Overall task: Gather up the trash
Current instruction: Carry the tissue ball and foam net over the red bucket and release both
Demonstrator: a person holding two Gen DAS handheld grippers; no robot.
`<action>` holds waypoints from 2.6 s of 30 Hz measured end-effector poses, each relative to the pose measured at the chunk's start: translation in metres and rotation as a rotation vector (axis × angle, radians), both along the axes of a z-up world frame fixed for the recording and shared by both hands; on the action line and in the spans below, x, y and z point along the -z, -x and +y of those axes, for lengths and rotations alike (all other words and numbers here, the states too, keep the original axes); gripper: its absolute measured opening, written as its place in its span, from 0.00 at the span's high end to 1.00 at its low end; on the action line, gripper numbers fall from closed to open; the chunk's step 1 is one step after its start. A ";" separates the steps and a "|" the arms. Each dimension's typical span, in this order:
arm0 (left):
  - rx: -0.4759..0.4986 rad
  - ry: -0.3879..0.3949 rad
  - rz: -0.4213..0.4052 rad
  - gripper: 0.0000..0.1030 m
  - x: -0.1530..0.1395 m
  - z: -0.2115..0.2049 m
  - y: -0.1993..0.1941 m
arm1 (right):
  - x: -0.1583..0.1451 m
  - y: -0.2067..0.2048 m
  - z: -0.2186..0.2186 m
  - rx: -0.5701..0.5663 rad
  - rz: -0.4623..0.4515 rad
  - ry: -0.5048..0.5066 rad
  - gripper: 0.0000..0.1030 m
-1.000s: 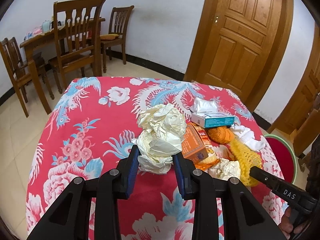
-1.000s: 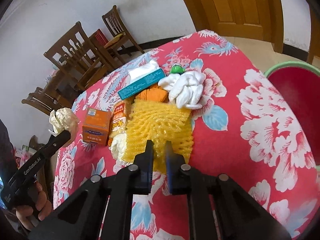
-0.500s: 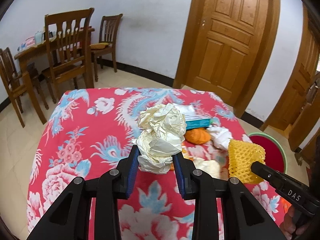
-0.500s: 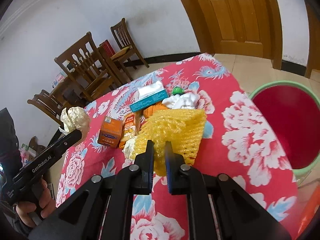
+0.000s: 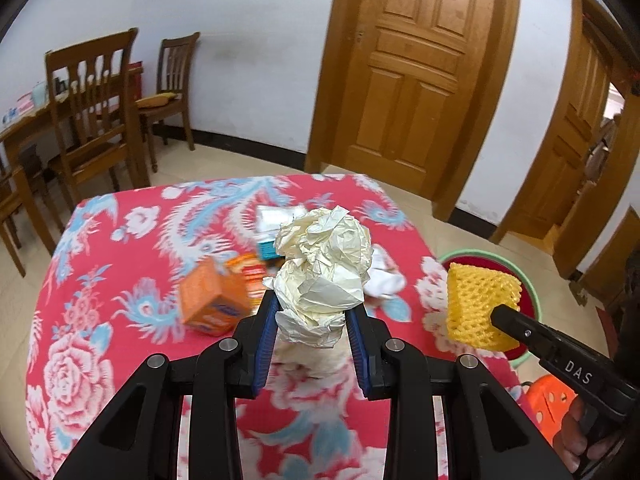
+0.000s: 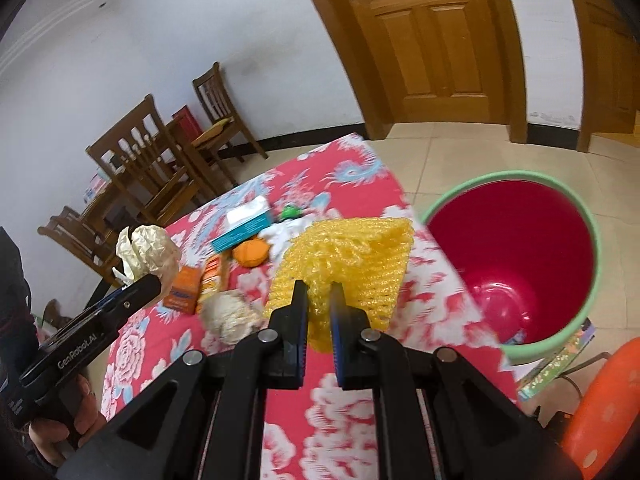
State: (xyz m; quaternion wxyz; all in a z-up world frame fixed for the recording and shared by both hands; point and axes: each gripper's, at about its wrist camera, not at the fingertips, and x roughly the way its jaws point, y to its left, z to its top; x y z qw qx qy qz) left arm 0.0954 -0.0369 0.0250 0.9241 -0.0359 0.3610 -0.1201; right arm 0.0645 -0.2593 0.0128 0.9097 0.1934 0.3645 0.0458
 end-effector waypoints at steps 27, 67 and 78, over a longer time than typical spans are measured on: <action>0.172 -0.066 0.055 0.67 0.012 -0.148 -0.026 | 0.029 0.000 -0.130 0.169 0.091 0.000 0.87; 0.221 -0.085 0.113 0.50 0.029 -0.190 -0.036 | 0.051 0.001 -0.172 0.252 0.150 -0.076 0.51; 0.086 -0.076 0.092 0.44 0.015 -0.130 -0.034 | 0.038 -0.007 -0.136 0.180 0.129 -0.070 0.45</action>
